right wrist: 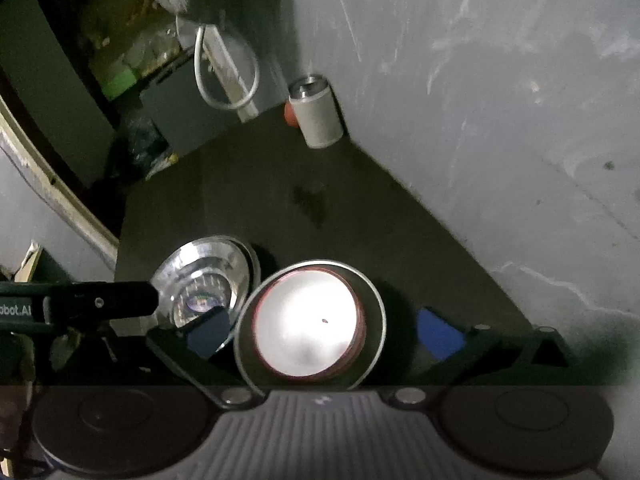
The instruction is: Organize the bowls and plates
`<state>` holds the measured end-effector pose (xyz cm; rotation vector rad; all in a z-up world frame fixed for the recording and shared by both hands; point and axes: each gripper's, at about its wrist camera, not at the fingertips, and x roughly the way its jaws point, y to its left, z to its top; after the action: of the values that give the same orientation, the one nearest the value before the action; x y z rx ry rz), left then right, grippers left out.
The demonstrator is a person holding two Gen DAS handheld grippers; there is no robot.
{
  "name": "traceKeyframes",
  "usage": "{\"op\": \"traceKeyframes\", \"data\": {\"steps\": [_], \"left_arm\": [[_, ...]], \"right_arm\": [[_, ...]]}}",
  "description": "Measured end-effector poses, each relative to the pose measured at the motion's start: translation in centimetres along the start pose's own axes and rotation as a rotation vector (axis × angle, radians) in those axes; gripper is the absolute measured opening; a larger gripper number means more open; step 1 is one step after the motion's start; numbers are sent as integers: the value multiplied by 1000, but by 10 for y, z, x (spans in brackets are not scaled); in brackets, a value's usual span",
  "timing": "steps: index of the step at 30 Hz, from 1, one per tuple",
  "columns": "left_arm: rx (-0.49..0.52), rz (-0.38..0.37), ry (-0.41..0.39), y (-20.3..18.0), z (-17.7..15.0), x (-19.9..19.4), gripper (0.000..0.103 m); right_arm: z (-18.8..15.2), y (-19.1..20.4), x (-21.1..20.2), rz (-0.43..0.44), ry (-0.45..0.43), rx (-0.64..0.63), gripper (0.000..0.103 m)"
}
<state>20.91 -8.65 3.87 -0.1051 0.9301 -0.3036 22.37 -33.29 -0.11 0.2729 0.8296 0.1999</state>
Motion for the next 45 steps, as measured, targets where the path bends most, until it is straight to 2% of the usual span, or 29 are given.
{"op": "traceKeyframes", "data": {"steps": [3, 9, 14, 17, 20, 28, 33, 39, 45], "left_arm": [[22, -7, -51, 7, -6, -20, 102], [-8, -21, -114, 24, -33, -59, 102], [-78, -18, -110, 39, -65, -80, 102], [-92, 10, -82, 46, -73, -84, 102], [-85, 9, -89, 48, -77, -93, 102], [-34, 38, -67, 32, -73, -97, 102], [2, 74, -39, 9, -64, -86, 102], [-35, 85, -26, -15, -48, -63, 102], [-107, 134, 39, -24, -48, -23, 102]], "right_arm": [[-6, 14, -18, -24, -37, -4, 103], [-17, 43, -59, -115, -81, -23, 103], [-36, 61, -99, -222, -106, -18, 103], [-45, 66, -113, -267, -102, -11, 103], [-54, 70, -120, -281, -104, -14, 103], [-58, 67, -120, -286, -80, -32, 103], [-53, 38, -110, -288, -62, -23, 103], [-34, 0, -90, -254, -58, -67, 103], [-21, -27, -54, -220, -43, -138, 103]]}}
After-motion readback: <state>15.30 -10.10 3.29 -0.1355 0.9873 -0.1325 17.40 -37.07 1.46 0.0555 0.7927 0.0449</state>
